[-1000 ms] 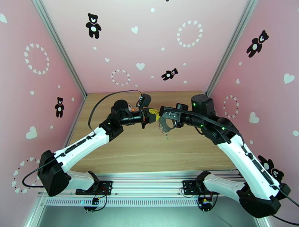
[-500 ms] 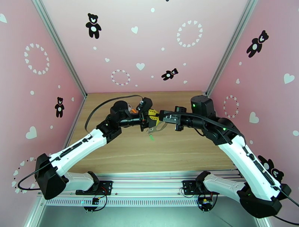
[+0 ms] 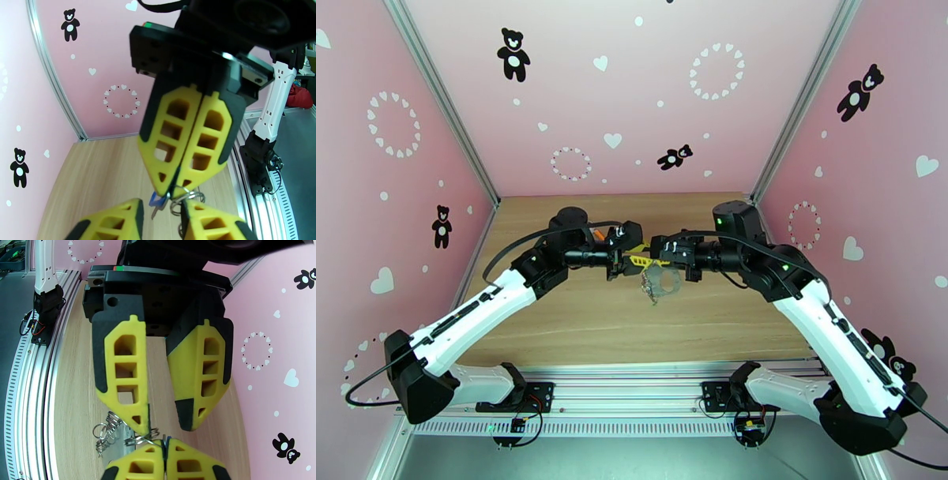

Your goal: Remove the keys from the keyring

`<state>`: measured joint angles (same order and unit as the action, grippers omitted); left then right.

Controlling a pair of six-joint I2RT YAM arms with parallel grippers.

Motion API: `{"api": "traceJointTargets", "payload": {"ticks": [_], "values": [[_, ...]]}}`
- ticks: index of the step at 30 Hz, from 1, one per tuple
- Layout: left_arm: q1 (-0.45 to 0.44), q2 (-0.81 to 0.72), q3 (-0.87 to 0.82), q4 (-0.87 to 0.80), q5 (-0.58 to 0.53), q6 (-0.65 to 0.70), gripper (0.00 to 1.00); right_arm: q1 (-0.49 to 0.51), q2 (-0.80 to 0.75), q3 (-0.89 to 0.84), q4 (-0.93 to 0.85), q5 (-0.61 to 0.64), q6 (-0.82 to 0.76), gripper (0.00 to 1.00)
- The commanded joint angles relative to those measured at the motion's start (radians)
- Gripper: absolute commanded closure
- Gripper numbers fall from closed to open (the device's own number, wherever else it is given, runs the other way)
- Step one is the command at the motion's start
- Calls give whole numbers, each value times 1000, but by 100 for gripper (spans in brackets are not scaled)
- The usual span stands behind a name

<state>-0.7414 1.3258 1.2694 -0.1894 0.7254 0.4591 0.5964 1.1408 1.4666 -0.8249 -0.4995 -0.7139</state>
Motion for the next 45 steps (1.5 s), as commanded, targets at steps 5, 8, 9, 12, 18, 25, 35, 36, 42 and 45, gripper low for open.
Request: {"api": "traceJointTargets", "payload": {"ticks": [5, 8, 9, 12, 18, 25, 35, 36, 42, 45], "values": [[-6, 4, 16, -47, 43, 36, 74, 7, 11, 37, 18, -9, 17, 100], [-6, 11, 16, -35, 63, 25, 75, 7, 13, 37, 19, -7, 15, 100], [-6, 14, 17, -27, 67, 18, 76, 7, 15, 37, 17, -5, 16, 100], [-6, 28, 29, -35, 92, 12, 77, 7, 14, 37, 16, 4, 16, 100], [-7, 42, 18, -21, 93, -22, 82, 7, 2, 34, 31, 37, 22, 100], [-7, 35, -16, 13, 91, -64, 91, 7, -1, 30, 31, 54, 18, 100], [-7, 18, -27, 72, -1, -178, 100, 7, -18, 19, 12, 93, 11, 100], [-7, 14, -31, 77, -4, -191, 100, 6, -22, 17, 12, 97, 12, 100], [-5, -13, -54, 94, -67, -264, 100, 7, -38, 11, 6, 129, 2, 100], [2, -26, -76, 132, -93, -317, 100, 7, -43, 5, 10, 140, -2, 100]]}}
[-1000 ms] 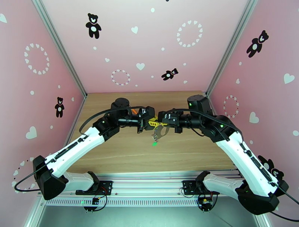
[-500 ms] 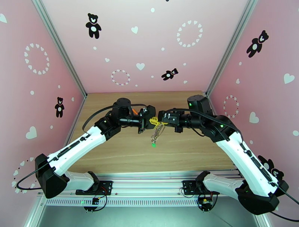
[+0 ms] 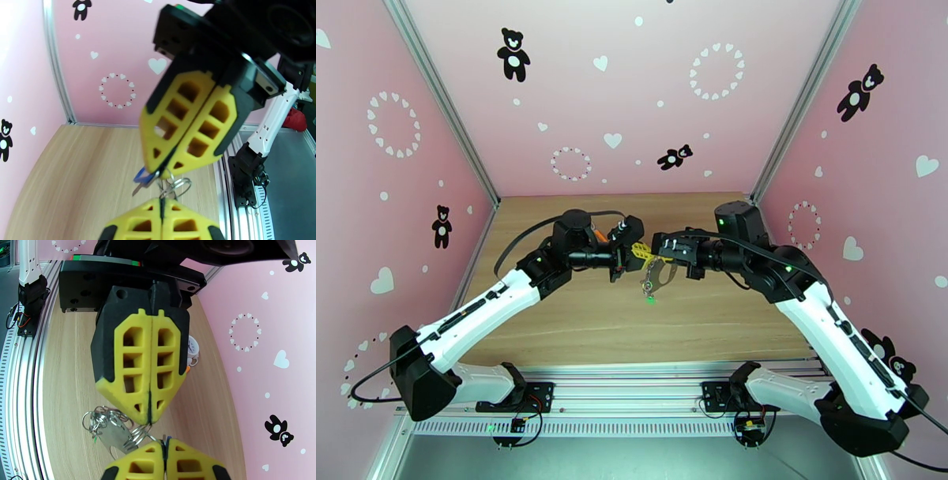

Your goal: Remove the keys from the keyring

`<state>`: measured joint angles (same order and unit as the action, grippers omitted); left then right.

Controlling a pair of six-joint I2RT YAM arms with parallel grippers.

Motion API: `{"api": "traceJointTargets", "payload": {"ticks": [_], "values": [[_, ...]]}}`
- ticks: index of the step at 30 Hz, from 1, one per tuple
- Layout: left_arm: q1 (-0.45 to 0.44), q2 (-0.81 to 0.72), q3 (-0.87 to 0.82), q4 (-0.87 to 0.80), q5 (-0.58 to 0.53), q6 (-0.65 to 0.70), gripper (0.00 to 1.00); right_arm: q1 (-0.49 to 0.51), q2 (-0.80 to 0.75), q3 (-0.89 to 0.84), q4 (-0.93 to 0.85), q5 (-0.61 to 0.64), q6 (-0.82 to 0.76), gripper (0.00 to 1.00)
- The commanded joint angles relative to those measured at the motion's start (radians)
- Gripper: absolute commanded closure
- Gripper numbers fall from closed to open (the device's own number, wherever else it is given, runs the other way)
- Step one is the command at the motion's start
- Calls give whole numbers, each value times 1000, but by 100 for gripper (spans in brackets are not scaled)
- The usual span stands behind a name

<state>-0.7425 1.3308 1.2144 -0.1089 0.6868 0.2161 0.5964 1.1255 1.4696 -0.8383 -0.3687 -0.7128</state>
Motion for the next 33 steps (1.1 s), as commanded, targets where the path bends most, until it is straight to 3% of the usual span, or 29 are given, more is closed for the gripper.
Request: {"api": "traceJointTargets", "payload": {"ticks": [1, 9, 17, 21, 24, 28, 33], "values": [[4, -32, -26, 62, -63, -93, 100, 6, -28, 2, 26, 9, -2, 100], [5, -19, -24, 109, -28, -160, 100, 7, 0, 7, 32, -16, 1, 100], [5, -16, -3, 33, -32, -106, 100, 7, 2, 9, 42, -44, 18, 100], [6, -60, -13, -21, -21, -40, 78, 6, 4, 10, 30, -44, 8, 100], [6, -73, -15, -42, 13, -21, 69, 7, 6, 12, 23, -54, 6, 100], [5, -53, -11, -18, 44, -45, 61, 7, 5, 12, 28, -72, 11, 100], [5, -13, 14, 5, 29, -46, 59, 7, 5, 12, 34, -89, 17, 100]]}}
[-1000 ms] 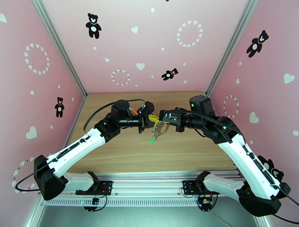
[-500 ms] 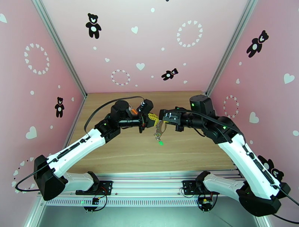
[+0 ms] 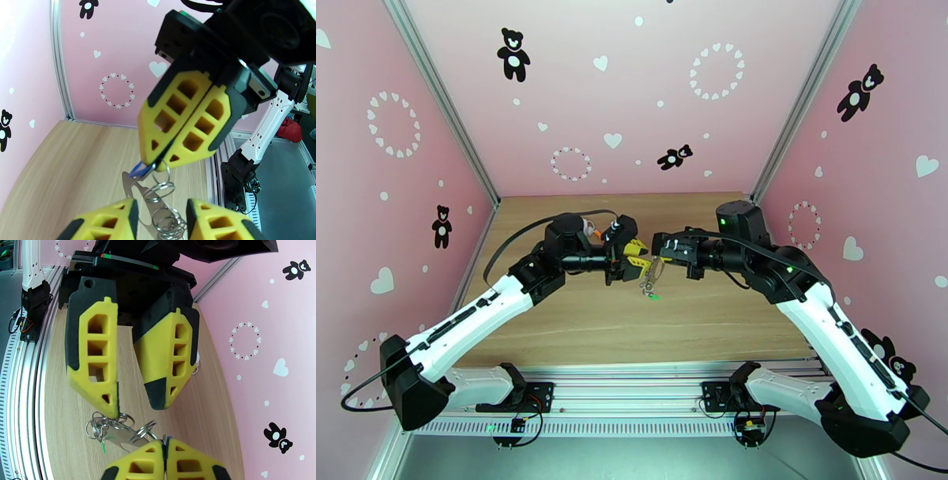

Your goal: Remove the keys from the keyring

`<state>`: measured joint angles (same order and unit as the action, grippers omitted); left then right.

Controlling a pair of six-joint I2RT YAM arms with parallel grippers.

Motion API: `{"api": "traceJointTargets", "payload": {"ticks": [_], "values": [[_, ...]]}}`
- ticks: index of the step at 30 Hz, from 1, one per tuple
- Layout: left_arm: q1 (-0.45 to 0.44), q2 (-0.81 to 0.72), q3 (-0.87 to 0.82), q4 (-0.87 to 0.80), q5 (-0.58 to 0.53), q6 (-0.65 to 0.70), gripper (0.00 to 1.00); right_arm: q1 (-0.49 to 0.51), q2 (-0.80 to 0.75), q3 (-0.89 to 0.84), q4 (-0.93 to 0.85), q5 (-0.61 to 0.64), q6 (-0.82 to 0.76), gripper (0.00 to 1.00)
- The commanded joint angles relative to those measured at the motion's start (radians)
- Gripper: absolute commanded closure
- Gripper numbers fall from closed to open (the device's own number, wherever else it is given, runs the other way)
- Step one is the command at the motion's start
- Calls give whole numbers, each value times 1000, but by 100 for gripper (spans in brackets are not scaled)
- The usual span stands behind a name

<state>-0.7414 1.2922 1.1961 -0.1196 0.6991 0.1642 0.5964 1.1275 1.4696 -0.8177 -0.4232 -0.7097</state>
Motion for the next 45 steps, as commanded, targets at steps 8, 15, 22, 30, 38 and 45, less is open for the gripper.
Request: {"api": "traceJointTargets", "payload": {"ticks": [8, 15, 22, 30, 38, 45], "values": [[0, 80, 58, 44, 91, 1, 65, 6, 10, 12, 21, -36, 16, 100], [0, 69, 42, 34, 92, 25, 87, 7, -3, 2, 21, -7, 13, 100], [9, 40, 25, 22, 82, 38, 100, 6, -39, -21, 24, 33, 13, 100], [33, -15, -7, 78, 99, -21, 100, 7, -101, -104, 38, 122, 13, 100], [40, -84, -66, 134, 2, -119, 100, 4, -154, -183, 135, 213, 70, 100], [16, -94, -118, 338, 23, -279, 100, 11, -145, -170, 99, 112, 45, 100]]}}
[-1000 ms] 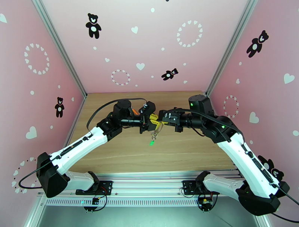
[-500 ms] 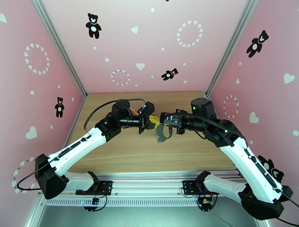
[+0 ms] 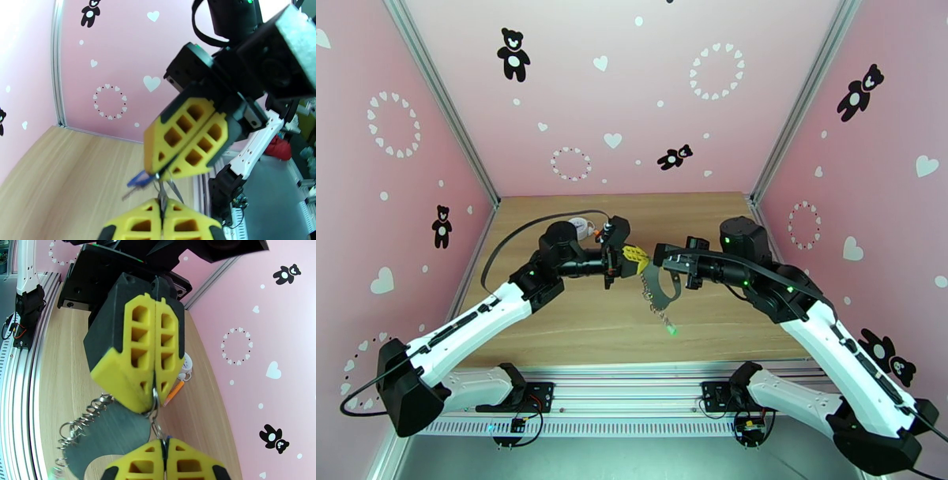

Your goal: Remove the keys from the keyring

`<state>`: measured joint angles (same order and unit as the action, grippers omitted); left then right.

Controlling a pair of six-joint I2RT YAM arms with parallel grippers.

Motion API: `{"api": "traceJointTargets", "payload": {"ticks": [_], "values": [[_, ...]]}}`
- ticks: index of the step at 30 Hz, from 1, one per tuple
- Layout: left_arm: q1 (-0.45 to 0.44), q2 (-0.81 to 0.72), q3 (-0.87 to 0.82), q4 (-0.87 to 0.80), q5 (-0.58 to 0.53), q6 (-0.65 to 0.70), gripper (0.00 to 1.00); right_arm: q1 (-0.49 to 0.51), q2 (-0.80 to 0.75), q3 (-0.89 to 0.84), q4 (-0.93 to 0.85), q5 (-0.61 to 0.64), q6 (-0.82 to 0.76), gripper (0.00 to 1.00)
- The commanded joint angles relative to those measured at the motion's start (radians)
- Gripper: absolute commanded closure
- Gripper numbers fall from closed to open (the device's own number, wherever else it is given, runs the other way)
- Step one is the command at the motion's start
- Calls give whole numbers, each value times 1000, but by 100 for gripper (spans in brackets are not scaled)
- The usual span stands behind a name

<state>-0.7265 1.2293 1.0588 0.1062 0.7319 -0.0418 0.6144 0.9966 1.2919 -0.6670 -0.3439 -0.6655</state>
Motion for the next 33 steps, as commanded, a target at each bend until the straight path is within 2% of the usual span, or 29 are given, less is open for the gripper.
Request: {"api": "traceJointTargets", "payload": {"ticks": [1, 5, 8, 10, 12, 14, 17, 20, 23, 25, 28, 31, 33], "values": [[-2, -26, 25, 114, -4, -73, 100, 5, -1, 27, -72, 30, -4, 100], [-10, -23, 24, 168, -56, -119, 100, 57, 33, 64, -114, 99, -23, 100], [-8, -45, 19, 74, -209, -99, 100, -4, -14, 7, 4, 99, 99, 100], [-5, -61, 6, 6, -363, -93, 100, -68, -17, 13, 21, 60, 232, 100], [2, -66, -11, -36, -464, -111, 100, -102, -37, -35, 69, 99, 408, 100], [13, -78, -40, -38, -520, -157, 100, -140, -50, -110, 84, 158, 615, 100], [15, -93, -57, -54, -587, -179, 100, -201, -67, -280, 106, 141, 879, 100], [16, -97, -59, -65, -641, -193, 100, -233, -63, -503, 266, 88, 1089, 100], [18, -99, -60, -68, -693, -230, 100, -262, -21, -660, 421, 60, 1223, 100], [18, -98, -60, -67, -700, -239, 100, -278, 22, -747, 539, 33, 1292, 100], [18, -100, -59, -70, -717, -250, 100, -289, 135, -788, 629, -20, 1304, 100], [18, -103, -59, -72, -727, -256, 100, -292, 232, -806, 708, -65, 1310, 94], [19, -102, -53, -80, -726, -251, 100, -293, 261, -788, 689, -49, 1280, 82]]}}
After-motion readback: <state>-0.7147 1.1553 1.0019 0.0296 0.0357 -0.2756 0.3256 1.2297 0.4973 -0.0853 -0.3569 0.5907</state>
